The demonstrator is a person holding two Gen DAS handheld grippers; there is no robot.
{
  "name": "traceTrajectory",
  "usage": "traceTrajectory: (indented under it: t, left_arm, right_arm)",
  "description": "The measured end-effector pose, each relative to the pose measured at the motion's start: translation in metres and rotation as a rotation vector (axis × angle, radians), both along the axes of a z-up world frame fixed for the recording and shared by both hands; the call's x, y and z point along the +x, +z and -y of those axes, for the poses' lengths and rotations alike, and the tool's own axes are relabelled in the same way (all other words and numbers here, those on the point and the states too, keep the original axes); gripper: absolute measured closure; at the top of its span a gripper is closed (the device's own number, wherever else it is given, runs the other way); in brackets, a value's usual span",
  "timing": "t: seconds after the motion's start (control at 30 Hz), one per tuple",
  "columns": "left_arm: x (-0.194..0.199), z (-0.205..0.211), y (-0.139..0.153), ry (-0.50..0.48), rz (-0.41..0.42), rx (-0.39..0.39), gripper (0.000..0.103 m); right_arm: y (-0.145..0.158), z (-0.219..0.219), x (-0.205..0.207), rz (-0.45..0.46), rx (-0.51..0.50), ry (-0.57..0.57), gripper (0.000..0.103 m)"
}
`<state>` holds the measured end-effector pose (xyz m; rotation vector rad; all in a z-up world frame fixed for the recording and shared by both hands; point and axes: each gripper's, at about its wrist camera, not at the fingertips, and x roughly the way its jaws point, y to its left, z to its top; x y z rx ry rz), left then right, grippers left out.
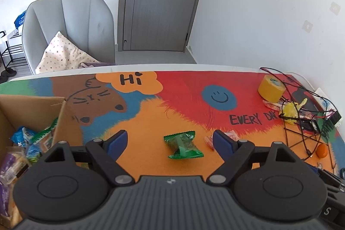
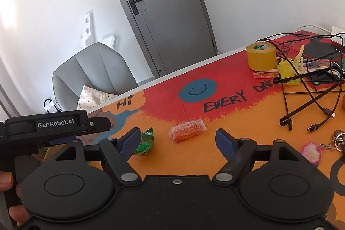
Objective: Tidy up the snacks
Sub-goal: 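Grasp the green packet with the left tool while the right tool grasps the orange candy pack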
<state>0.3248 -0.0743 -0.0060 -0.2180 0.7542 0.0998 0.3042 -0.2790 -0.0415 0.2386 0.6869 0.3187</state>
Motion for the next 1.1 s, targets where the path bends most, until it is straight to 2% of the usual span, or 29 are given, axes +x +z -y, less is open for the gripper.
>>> traceTrajectory:
  t: [0.27, 0.57, 0.63, 0.67, 0.73, 0.8, 1.0, 1.1]
  left_arm:
    - [0.030, 0.009, -0.027, 0.011, -0.053, -0.057, 0.022]
    - [0.055, 0.009, -0.060, 0.061, -0.125, -0.106, 0.039]
    - [0.057, 0.006, -0.067, 0.069, -0.136, -0.129, 0.052]
    - [0.058, 0.003, -0.071, 0.071, -0.141, -0.150, 0.066]
    - [0.058, -0.002, -0.075, 0.079, -0.136, -0.190, 0.072]
    - [0.057, -0.002, -0.072, 0.088, -0.127, -0.157, 0.074]
    - [0.053, -0.014, -0.060, 0.108, -0.104, -0.132, 0.074]
    - [0.052, -0.019, -0.059, 0.109, -0.100, -0.134, 0.074]
  right_arm:
    - [-0.022, 0.006, 0.030, -0.047, 0.002, 0.001, 0.027]
    - [-0.045, -0.001, 0.051, -0.074, -0.016, 0.053, 0.027]
    - [-0.049, -0.004, 0.054, -0.078, -0.023, 0.059, 0.027]
    - [-0.050, -0.006, 0.056, -0.077, -0.031, 0.064, 0.027]
    - [-0.053, -0.010, 0.059, -0.075, -0.050, 0.073, 0.027]
    - [-0.054, -0.016, 0.061, -0.070, -0.067, 0.089, 0.027]
    - [-0.057, -0.032, 0.068, -0.043, -0.114, 0.114, 0.026]
    - [-0.057, -0.043, 0.070, -0.015, -0.173, 0.117, 0.014]
